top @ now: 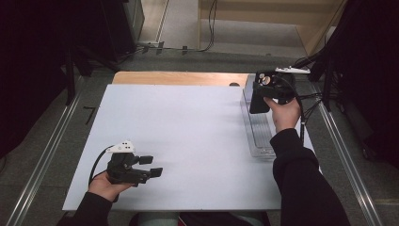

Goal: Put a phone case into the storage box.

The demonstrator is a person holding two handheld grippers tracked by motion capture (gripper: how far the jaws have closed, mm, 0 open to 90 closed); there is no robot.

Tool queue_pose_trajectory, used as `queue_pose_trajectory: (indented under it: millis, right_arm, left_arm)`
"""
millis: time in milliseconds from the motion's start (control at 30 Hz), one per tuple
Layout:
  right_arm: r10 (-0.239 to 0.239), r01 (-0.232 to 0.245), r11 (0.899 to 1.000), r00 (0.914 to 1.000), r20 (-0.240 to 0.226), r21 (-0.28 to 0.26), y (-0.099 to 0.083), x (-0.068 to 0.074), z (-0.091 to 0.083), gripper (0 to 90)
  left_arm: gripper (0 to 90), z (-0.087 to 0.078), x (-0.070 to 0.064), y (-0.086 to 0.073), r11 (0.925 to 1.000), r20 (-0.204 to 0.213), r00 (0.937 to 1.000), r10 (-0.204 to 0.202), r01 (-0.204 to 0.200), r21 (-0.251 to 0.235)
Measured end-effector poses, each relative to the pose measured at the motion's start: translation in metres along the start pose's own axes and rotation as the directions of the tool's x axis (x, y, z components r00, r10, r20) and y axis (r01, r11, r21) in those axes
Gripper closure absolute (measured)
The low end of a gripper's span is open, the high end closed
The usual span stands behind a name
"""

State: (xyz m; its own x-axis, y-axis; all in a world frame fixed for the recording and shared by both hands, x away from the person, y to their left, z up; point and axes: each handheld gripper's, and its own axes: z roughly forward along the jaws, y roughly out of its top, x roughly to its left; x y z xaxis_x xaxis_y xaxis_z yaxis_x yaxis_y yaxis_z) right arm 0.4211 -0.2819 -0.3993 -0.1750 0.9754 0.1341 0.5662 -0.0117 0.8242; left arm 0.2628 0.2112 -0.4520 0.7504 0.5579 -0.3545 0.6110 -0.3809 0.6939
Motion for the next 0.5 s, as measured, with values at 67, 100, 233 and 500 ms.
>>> queue_pose_trajectory:
  millis: [67, 100, 233, 500]
  right_arm:
    - [0.009, -0.009, 1.000, 0.9999, 0.010, 0.009, 0.001, -0.001, 0.007, 12.1]
    - [0.011, -0.012, 1.000, 0.9998, 0.016, 0.011, 0.001, -0.002, 0.010, 12.1]
    - [0.027, -0.028, 0.999, 0.9995, 0.017, 0.033, 0.002, -0.004, 0.021, 12.1]
    - [0.035, -0.037, 0.999, 0.9986, 0.040, 0.036, 0.001, -0.007, 0.040, 11.8]
  left_arm:
    - [30.5, 0.001, 0.000, 0.000, 1.0000, 0.002, 1.0000, -0.004, 0.004, -0.004]
    - [30.5, 0.001, 0.000, 0.000, 1.0000, 0.003, 1.0000, -0.008, 0.008, -0.006]
    - [30.5, 0.001, 0.000, 0.000, 1.0000, 0.006, 1.0000, -0.007, 0.007, -0.005]
    - [30.5, 0.002, 0.001, 0.001, 1.0000, 0.008, 0.9999, -0.008, 0.008, -0.003]
